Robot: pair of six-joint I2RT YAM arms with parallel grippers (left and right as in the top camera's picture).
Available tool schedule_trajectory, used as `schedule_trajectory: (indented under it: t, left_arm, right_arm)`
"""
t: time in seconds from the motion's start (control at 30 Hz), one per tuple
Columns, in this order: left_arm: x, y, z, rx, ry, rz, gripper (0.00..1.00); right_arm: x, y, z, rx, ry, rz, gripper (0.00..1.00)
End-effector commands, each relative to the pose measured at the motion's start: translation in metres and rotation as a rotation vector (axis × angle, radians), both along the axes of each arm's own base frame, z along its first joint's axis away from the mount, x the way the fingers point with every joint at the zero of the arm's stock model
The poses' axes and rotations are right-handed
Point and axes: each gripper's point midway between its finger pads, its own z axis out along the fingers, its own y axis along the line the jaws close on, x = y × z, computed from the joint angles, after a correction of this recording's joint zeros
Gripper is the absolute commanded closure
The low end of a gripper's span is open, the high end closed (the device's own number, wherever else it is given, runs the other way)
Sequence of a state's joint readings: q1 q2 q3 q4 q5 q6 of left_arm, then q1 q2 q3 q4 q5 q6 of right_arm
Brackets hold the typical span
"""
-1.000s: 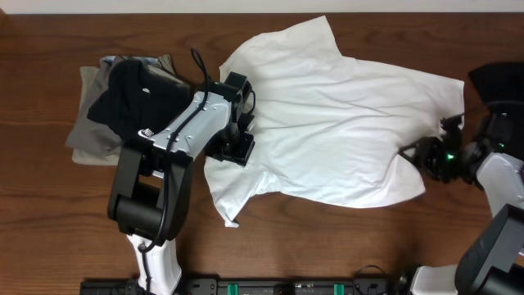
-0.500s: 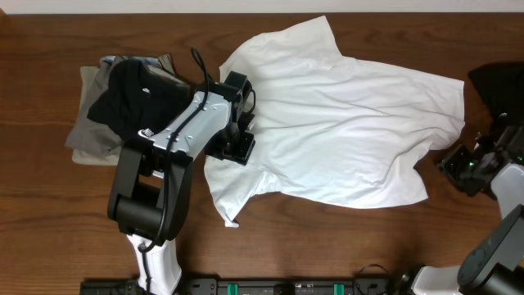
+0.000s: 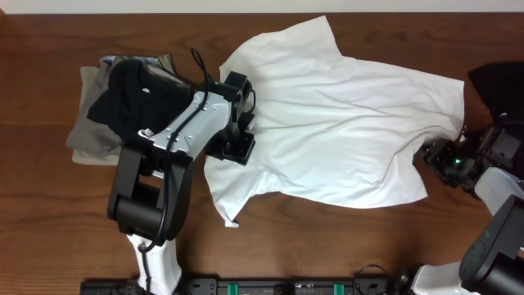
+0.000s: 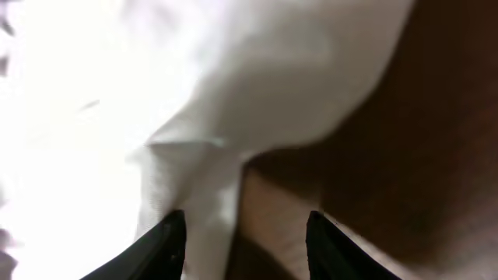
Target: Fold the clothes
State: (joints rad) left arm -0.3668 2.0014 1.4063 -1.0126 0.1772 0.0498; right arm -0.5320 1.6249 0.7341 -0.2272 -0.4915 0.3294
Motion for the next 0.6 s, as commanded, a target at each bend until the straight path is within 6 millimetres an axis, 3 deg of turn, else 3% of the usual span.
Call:
schedule_trajectory:
  t: [0.0,0.17,0.57]
  left_arm:
    - [-0.001,0.002,0.0,0.003,0.003,0.002,0.41]
    - [-0.001,0.002,0.0,0.003,0.004,0.006,0.41]
    - [-0.001,0.002,0.0,0.003,0.004,0.005,0.41]
  right_arm:
    - [0.006,0.009,0.002,0.038,-0.027,0.014,0.54]
    - [0.009,0.012,0.002,0.029,-0.024,0.009,0.58]
    - [0.009,-0.009,-0.017,-0.089,0.035,-0.046,0.69]
